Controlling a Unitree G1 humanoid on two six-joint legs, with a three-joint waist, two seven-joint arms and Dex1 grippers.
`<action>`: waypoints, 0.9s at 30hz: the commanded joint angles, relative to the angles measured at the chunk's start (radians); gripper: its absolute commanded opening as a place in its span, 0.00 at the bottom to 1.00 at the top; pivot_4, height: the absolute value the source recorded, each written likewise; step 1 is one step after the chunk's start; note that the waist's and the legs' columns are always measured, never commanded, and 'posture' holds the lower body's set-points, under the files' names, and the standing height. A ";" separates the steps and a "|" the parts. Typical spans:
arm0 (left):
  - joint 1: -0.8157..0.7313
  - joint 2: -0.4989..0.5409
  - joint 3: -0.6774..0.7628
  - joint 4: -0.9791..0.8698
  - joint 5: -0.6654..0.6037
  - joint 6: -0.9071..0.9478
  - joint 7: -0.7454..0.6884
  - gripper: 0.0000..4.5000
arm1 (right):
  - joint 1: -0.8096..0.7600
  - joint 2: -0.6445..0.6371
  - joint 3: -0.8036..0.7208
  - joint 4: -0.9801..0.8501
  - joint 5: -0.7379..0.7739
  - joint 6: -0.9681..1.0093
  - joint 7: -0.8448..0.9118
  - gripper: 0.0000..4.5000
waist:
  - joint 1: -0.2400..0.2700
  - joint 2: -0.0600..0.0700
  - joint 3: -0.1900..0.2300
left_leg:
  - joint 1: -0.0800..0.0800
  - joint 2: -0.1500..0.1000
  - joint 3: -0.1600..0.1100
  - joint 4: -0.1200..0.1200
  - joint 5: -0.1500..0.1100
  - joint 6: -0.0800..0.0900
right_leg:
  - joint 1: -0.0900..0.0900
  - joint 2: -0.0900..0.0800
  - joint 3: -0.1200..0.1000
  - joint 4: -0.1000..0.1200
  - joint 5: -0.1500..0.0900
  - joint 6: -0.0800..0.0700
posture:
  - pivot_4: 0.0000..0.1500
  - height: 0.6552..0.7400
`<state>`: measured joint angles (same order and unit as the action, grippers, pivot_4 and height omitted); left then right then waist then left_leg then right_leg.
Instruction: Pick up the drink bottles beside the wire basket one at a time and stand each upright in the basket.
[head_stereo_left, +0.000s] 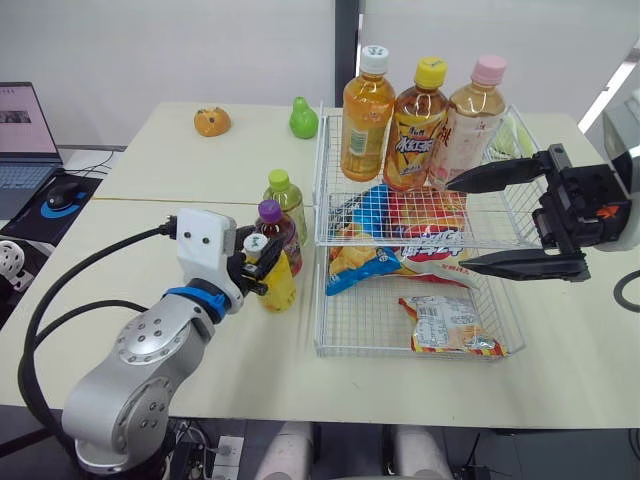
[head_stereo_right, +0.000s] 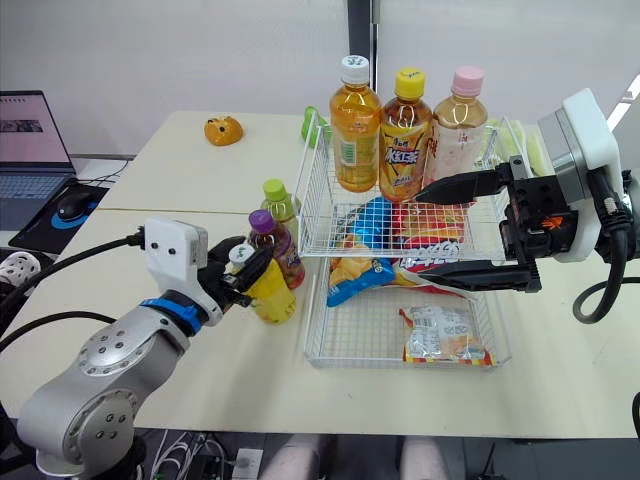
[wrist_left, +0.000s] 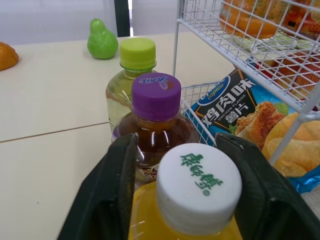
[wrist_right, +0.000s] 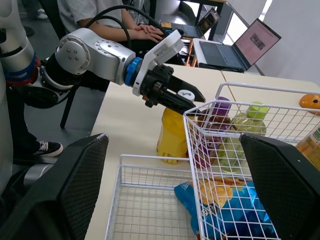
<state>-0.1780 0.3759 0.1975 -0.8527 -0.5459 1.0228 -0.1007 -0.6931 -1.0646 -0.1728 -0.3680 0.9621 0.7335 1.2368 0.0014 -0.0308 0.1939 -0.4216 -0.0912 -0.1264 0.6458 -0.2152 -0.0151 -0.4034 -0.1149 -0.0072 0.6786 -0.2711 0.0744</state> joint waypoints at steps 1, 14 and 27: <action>0.008 -0.006 -0.029 -0.013 0.007 -0.039 -0.010 0.31 | -0.012 -0.003 -0.032 -0.011 0.000 -0.006 -0.007 1.00 | 0.000 0.000 0.000 | 0.000 0.000 0.000 0.000 0.000 0.000 | 0.000 0.000 0.000 0.000 0.000 0.000 | 1.00 1.00; -0.014 0.191 0.309 -0.040 -0.263 -0.088 -0.205 0.31 | 0.013 -0.001 -0.080 -0.002 -0.033 -0.040 -0.052 1.00 | 0.001 0.000 0.000 | -0.002 0.000 -0.002 0.000 0.000 0.000 | -0.001 0.000 -0.001 -0.001 0.000 0.000 | 1.00 1.00; -0.521 0.744 0.440 0.573 -0.936 0.058 -0.254 0.31 | 0.042 -0.027 -0.099 0.002 -0.076 -0.030 -0.071 1.00 | -0.005 -0.001 0.002 | -0.002 0.001 -0.003 -0.001 0.000 0.000 | -0.002 0.002 -0.001 -0.001 0.000 0.000 | 1.00 1.00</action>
<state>-0.6388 1.0836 0.6416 -0.3235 -1.4386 1.0928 -0.3260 -0.6452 -1.0711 -0.2266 -0.3647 0.8853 0.7093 1.1701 -0.0035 -0.0320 0.1958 -0.4240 -0.0907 -0.1294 0.6448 -0.2152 -0.0152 -0.4055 -0.1124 -0.0081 0.6776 -0.2716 0.0743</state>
